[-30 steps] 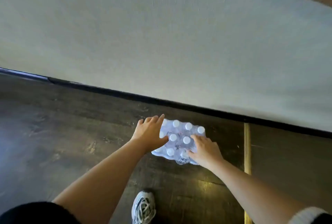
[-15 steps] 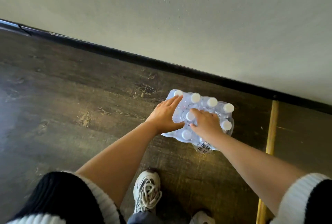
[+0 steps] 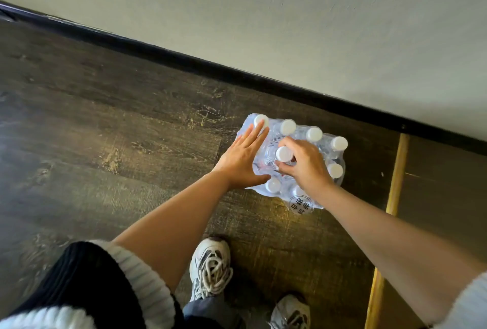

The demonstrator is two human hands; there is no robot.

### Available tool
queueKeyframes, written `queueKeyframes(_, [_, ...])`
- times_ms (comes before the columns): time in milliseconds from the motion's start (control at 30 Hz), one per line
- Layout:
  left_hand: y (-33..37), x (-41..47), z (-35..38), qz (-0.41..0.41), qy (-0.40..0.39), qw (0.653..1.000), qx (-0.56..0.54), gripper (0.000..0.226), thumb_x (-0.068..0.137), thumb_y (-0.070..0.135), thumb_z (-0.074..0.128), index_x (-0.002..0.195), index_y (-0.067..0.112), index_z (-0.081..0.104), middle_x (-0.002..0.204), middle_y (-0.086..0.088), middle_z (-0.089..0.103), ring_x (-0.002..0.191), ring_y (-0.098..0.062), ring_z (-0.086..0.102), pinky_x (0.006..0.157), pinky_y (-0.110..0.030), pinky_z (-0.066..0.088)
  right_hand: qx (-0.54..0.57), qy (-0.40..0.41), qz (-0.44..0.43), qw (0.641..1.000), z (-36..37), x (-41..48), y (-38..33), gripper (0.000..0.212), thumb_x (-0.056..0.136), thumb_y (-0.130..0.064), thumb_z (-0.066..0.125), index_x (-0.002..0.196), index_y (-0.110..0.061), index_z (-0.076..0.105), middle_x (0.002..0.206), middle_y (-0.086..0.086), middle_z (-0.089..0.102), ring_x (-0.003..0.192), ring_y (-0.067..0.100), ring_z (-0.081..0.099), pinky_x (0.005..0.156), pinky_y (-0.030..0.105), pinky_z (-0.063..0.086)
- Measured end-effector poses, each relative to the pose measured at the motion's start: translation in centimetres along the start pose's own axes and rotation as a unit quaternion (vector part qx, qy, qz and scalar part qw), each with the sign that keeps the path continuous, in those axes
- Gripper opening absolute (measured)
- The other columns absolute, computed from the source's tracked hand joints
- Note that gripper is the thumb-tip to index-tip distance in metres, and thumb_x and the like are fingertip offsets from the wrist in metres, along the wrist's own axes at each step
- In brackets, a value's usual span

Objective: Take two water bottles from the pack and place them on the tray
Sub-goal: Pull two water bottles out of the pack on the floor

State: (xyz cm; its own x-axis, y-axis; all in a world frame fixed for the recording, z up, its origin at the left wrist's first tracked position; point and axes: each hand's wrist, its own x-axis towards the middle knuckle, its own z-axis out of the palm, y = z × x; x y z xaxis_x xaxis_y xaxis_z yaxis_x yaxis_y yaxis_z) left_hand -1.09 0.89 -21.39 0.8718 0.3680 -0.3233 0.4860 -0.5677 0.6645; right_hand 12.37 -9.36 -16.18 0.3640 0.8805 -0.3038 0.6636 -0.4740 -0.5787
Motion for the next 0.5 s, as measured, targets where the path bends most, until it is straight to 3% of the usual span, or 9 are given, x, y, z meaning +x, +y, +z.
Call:
queueKeyframes(133, [0.8, 0.1, -0.2, -0.022, -0.009, 1.000, -0.005, 0.105, 0.073, 0.057, 0.063, 0.147, 0.022, -0.004, 0.158, 0.000, -0.010, 0.143, -0.015, -0.015, 0.121, -0.041, 0.003, 0.045, 0.035, -0.039, 0.998, -4.0, -1.5, -2.1, 0.024, 0.072, -0.019, 0.073, 0.089, -0.012, 0.059, 0.088, 0.008, 0.067, 0.080, 0.018, 0.058, 0.066, 0.023, 0.042])
queueKeyframes(200, [1.4, 0.1, -0.5, -0.032, -0.013, 0.999, -0.022, 0.106, 0.071, 0.058, 0.065, 0.147, 0.023, -0.001, 0.159, 0.000, -0.005, 0.145, -0.020, -0.011, 0.120, -0.044, 0.002, 0.072, 0.060, -0.053, 0.994, -6.2, -1.8, -3.5, 0.023, 0.070, -0.017, 0.074, 0.088, -0.010, 0.061, 0.086, 0.005, 0.066, 0.079, 0.019, 0.058, 0.067, 0.026, 0.044])
queueKeyframes(267, [2.2, 0.3, -1.1, -0.030, -0.009, 0.999, -0.032, 0.107, 0.068, 0.060, 0.066, 0.147, 0.024, 0.003, 0.159, -0.001, 0.002, 0.146, -0.021, -0.006, 0.120, -0.043, 0.002, 0.099, 0.081, -0.067, 0.990, -8.4, -1.7, -4.9, 0.020, 0.071, -0.016, 0.074, 0.086, -0.009, 0.062, 0.083, 0.000, 0.063, 0.078, 0.018, 0.058, 0.068, 0.026, 0.045])
queueKeyframes(333, [3.2, 0.6, -1.7, -0.019, 0.010, 0.998, -0.051, 0.104, 0.064, 0.063, 0.068, 0.145, 0.027, 0.014, 0.157, -0.001, 0.020, 0.145, -0.019, 0.012, 0.120, -0.043, 0.014, 0.121, 0.090, -0.089, 0.985, -10.2, -1.4, -6.0, 0.019, 0.072, -0.018, 0.072, 0.084, -0.008, 0.063, 0.080, -0.002, 0.062, 0.072, 0.015, 0.056, 0.064, 0.018, 0.042])
queueKeyframes(433, [4.9, 0.8, -2.4, -0.052, 0.030, 0.994, -0.088, 0.084, 0.058, 0.068, 0.064, 0.129, 0.037, 0.033, 0.131, 0.007, 0.055, 0.117, -0.013, 0.053, 0.095, -0.032, 0.046, 0.116, 0.072, -0.102, 0.985, -11.4, -1.1, -7.2, 0.019, 0.071, -0.018, 0.072, 0.083, -0.006, 0.064, 0.078, 0.004, 0.064, 0.071, 0.021, 0.057, 0.064, 0.026, 0.042])
queueKeyframes(500, [5.2, 0.7, -2.3, -0.072, 0.050, 0.989, -0.118, 0.074, 0.056, 0.067, 0.063, 0.119, 0.038, 0.036, 0.104, 0.014, 0.061, 0.090, -0.007, 0.056, 0.076, -0.021, 0.041, 0.104, 0.050, -0.094, 0.989, -11.1, -1.0, -7.3, 0.019, 0.072, -0.016, 0.073, 0.086, -0.006, 0.064, 0.082, 0.007, 0.067, 0.075, 0.026, 0.059, 0.068, 0.033, 0.044])
